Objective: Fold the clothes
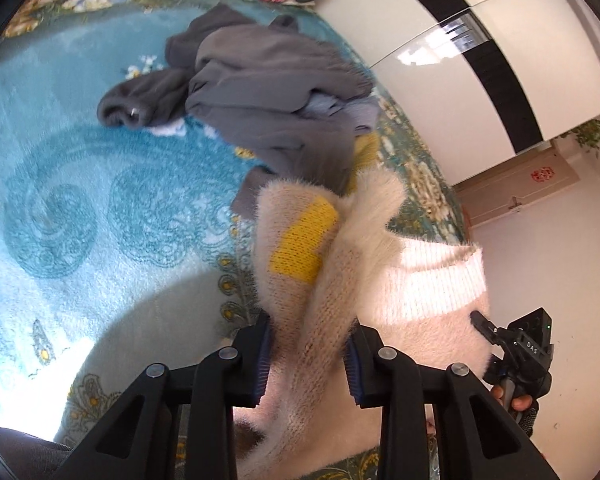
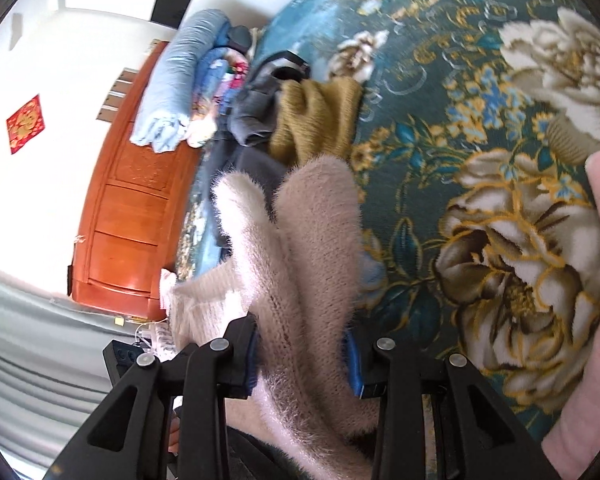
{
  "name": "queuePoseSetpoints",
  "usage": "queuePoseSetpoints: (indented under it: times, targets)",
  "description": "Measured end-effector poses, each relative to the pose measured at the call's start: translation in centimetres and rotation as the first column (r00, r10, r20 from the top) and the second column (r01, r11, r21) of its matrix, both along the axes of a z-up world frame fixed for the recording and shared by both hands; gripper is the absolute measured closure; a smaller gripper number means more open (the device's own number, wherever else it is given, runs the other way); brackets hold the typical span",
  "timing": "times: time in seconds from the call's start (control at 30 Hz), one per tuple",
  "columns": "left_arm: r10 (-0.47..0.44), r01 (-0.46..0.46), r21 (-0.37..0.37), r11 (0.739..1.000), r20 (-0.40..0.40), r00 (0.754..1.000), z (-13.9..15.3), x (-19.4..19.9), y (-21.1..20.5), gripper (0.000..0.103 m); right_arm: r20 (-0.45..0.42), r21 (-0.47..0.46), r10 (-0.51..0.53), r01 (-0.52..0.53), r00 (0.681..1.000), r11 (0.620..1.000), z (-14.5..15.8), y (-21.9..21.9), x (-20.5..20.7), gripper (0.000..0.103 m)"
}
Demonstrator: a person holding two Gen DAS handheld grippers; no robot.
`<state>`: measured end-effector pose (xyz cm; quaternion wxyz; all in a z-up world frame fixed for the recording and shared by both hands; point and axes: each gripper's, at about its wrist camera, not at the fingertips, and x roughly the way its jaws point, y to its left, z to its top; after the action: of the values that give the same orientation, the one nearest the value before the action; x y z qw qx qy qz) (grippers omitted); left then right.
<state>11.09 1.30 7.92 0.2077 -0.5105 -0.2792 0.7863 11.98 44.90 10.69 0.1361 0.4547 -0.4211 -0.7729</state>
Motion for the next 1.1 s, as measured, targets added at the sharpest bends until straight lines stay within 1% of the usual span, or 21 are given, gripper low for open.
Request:
queuePoseSetpoints:
  times: [0.13,0.27,0.37,0.47,0.6,0.7,0.8,0.9,0.93,1.0,1.1]
  targets:
    - [-0.041,0.041,-0.012,0.999,-0.042,0.998,2.5,0.7,1.4,0.071,-0.043,0.012,-0.015,0.016,0.999,1.000,2.7,0.2,1.7,0.068]
    - [-0.141,0.139,-0.024,0.990,-0.089,0.986,6.0,1.1,5.3,0.071,-0.096,0.032,-0.065,0.068,0.993,0.997,5.8,1.9,5.0,0.068]
    - [-0.240,0.237,-0.036,0.971,-0.103,0.965,7.8,1.5,9.6,0.071,-0.132,0.048,-0.139,0.147,0.981,0.988,8.1,4.3,8.5,0.068]
    - [-0.344,0.342,-0.037,0.939,-0.099,0.934,8.8,2.1,14.7,0.071,-0.148,0.062,-0.228,0.239,0.962,0.969,9.4,7.2,12.9,0.068]
    - [-0.480,0.480,-0.027,0.877,-0.061,0.875,8.7,3.3,22.5,0.071,-0.141,0.081,-0.363,0.376,0.921,0.923,10.2,12.0,19.7,0.068]
    - [-0.547,0.547,-0.011,0.837,-0.035,0.836,7.8,4.1,27.8,0.071,-0.116,0.094,-0.447,0.458,0.887,0.884,10.0,15.7,24.0,0.068]
    - [-0.597,0.597,-0.007,0.802,-0.006,0.802,7.1,4.5,31.8,0.071,-0.101,0.091,-0.506,0.514,0.857,0.853,9.6,18.8,26.7,0.068]
    - [-0.617,0.618,-0.002,0.786,0.016,0.786,6.3,4.2,34.6,0.071,-0.090,0.085,-0.547,0.554,0.832,0.828,8.9,22.2,27.8,0.068]
    - [-0.620,0.621,0.001,0.784,0.025,0.784,6.0,4.1,35.3,0.071,-0.085,0.083,-0.553,0.559,0.829,0.825,8.6,23.1,27.8,0.068]
    - [-0.624,0.624,-0.002,0.781,0.040,0.781,5.5,3.8,36.8,0.071,-0.074,0.081,-0.559,0.564,0.826,0.822,8.0,24.8,27.6,0.068]
    - [-0.631,0.633,-0.027,0.774,0.052,0.774,4.7,3.4,38.6,0.071,-0.056,0.080,-0.561,0.564,0.826,0.822,6.7,27.0,26.8,0.068]
